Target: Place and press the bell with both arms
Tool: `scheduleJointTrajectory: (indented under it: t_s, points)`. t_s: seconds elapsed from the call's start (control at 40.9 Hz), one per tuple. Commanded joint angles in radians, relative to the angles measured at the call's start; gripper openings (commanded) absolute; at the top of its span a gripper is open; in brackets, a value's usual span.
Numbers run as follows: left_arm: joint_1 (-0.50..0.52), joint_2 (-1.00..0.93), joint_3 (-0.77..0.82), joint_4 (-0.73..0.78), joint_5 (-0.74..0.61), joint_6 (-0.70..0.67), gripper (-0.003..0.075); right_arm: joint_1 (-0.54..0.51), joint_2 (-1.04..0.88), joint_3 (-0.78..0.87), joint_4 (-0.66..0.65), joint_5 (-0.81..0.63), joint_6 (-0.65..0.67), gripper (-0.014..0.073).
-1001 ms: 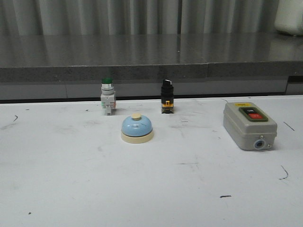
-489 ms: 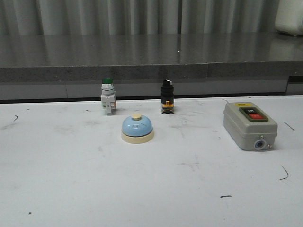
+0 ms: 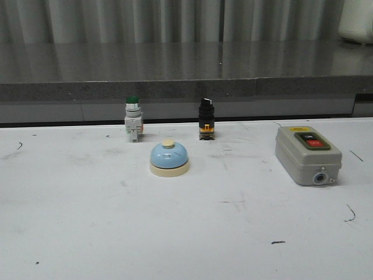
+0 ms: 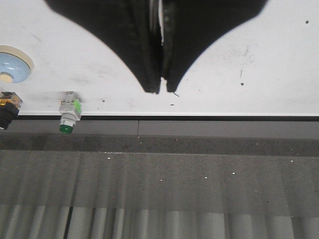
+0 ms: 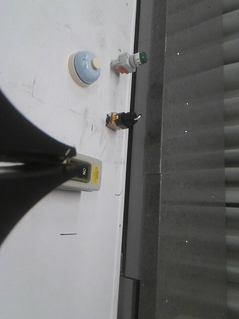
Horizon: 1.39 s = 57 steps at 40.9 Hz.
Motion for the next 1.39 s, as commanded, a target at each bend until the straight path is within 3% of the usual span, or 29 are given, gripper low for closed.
scheduleJointTrajectory:
  t_s: [0.0,0.269,1.05,1.197,1.368]
  points:
    - [0.016,-0.046,0.032,-0.005,-0.115,-0.006,-0.002,-0.005,0.008,-0.026,-0.001,-0.081,-0.007,-0.0062]
    - [0.022,-0.04,0.167,-0.002,-0.272,-0.006,-0.002,-0.005,0.008,-0.026,-0.001,-0.078,-0.007,-0.0062]
    - [0.022,-0.039,0.163,-0.002,-0.266,-0.006,-0.002,-0.005,0.008,-0.026,-0.001,-0.078,-0.007,-0.0062]
    - [0.022,-0.039,0.163,-0.002,-0.266,-0.006,-0.002,-0.012,0.008,-0.026,-0.14,-0.112,-0.015,-0.0062]
    - [0.022,-0.039,0.163,-0.002,-0.266,-0.006,-0.002,-0.014,0.008,-0.001,-0.151,-0.11,-0.015,-0.0062]
